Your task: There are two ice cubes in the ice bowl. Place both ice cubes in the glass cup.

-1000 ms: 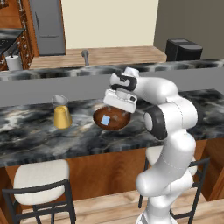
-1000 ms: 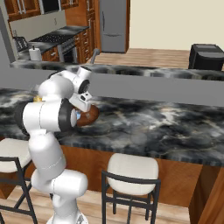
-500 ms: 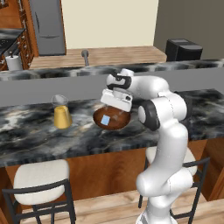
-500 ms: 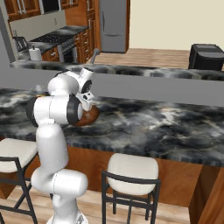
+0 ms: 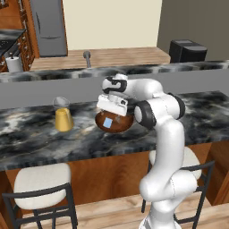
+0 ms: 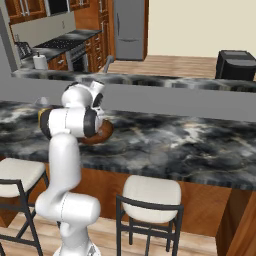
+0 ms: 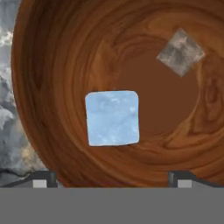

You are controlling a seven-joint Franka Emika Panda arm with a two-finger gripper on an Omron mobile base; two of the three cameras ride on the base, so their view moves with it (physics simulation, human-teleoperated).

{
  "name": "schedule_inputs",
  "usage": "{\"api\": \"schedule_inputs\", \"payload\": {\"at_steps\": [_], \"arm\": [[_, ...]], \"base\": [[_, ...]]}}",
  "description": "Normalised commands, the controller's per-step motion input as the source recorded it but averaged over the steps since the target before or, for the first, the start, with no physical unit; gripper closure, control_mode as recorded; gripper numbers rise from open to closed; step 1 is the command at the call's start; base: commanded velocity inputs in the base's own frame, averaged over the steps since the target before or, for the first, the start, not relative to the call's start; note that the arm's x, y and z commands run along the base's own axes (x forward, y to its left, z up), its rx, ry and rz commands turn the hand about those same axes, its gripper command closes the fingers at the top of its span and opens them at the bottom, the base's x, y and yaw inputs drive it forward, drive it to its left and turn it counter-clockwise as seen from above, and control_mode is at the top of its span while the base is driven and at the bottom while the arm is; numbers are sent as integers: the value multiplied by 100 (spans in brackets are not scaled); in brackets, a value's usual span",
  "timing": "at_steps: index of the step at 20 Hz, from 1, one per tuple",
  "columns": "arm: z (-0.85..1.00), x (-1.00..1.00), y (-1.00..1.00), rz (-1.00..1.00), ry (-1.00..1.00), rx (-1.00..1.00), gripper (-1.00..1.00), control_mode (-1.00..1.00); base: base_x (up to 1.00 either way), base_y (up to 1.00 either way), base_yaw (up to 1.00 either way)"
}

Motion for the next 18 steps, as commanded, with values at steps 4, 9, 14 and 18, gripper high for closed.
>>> {"api": "schedule_inputs", "payload": {"at_steps": [4,9,14,18], "arm": [[-42,10,10,0,15,-2,-100,-100],[-38,0,-1,0,12,-1,-100,-100],[-7,11,0,0,5,0,-100,-100],[0,23,0,0,0,0,-100,-100]], "base": [[0,0,0],[0,0,0],[0,0,0],[0,0,0]]}}
